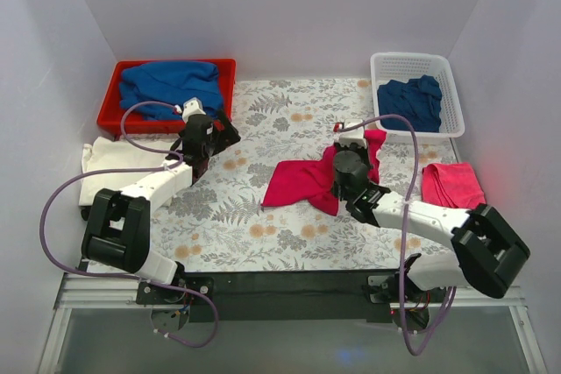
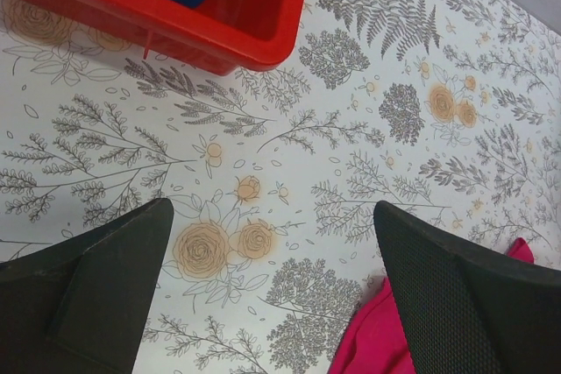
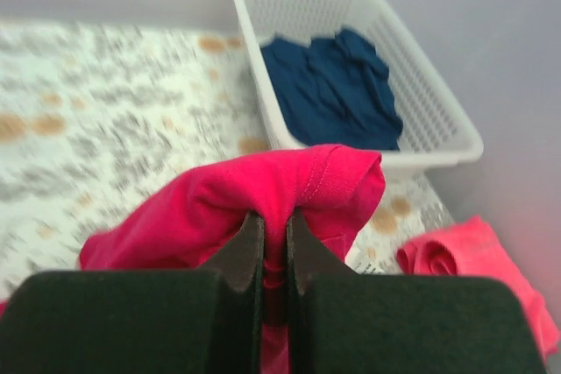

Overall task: Fold and stack the t-shirts
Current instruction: Move the tshirt to the center of the board

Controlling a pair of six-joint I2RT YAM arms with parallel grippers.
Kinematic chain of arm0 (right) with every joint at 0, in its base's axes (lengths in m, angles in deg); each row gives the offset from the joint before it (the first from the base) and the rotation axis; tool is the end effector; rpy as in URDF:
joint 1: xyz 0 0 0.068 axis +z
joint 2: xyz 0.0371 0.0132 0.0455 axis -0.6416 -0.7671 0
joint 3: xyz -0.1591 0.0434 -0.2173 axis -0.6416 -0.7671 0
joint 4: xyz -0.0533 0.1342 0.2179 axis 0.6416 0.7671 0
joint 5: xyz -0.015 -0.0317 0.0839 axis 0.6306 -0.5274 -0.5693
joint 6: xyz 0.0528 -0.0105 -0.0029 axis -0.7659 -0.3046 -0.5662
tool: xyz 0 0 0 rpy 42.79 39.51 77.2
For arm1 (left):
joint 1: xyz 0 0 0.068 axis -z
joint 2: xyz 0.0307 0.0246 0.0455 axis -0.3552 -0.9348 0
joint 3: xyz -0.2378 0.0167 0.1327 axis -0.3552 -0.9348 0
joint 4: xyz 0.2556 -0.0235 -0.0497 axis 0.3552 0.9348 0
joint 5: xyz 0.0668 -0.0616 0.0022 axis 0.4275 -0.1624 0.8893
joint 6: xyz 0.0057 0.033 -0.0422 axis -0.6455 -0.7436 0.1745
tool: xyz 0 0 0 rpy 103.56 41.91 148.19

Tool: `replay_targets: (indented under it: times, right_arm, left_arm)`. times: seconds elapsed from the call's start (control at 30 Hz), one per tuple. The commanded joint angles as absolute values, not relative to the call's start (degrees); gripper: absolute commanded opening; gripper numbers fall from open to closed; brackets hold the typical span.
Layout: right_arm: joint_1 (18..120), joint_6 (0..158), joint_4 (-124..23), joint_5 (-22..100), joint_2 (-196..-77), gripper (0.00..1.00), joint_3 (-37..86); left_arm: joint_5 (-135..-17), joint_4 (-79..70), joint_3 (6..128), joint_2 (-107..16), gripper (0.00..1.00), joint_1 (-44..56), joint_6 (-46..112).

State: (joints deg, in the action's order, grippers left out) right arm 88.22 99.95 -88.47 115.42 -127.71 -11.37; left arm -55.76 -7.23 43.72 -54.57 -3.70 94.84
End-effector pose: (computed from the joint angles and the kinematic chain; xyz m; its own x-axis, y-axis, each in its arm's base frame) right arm 0.2011 0.1757 0.2906 -0.0331 -0.1689 -0.9851 0.3529 0.9201 -0.1697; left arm 0.3106 -0.0880 0.2253 -0.2580 -0.8999 -0.3517 -0.4333 0.4331 -0.7904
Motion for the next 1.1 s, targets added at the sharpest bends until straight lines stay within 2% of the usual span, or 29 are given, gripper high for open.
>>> replay_targets:
  times: [0.0, 0.3, 0.5, 0.87, 0.97, 1.07]
  right_arm:
    - [86.9, 88.9, -91.1, 119.8, -130.1, 0.01, -14.6]
    - [83.3, 76.8, -79.6, 118.0, -139.1, 0.01, -12.8]
    - [79.5, 57.2, -56.8, 112.8, -141.8, 0.01, -7.6]
    - [77.4, 51.9, -49.6, 105.2, -141.9, 0.01, -8.2]
    - [77.1, 51.3, -49.3, 104.1, -142.1, 0.01, -8.1]
    - [77.0, 50.9, -49.1, 103.5, -142.3, 0.01, -8.0]
  left_arm:
    - [-55.9, -6.8, 42.8, -52.9, 0.98, -3.4, 95.6]
    - [-61.8, -7.3, 40.9, -52.2, 0.98, -3.0, 95.2]
    - [-70.3, -6.9, 36.6, -51.4, 0.98, 1.9, 98.2]
    - [-57.3, -5.5, 25.9, -44.1, 0.98, 20.8, 99.4]
    - [-55.2, -6.3, 23.4, -42.6, 0.87, 25.2, 100.0]
    - [-52.5, -6.6, 23.3, -44.4, 0.84, 26.9, 100.2]
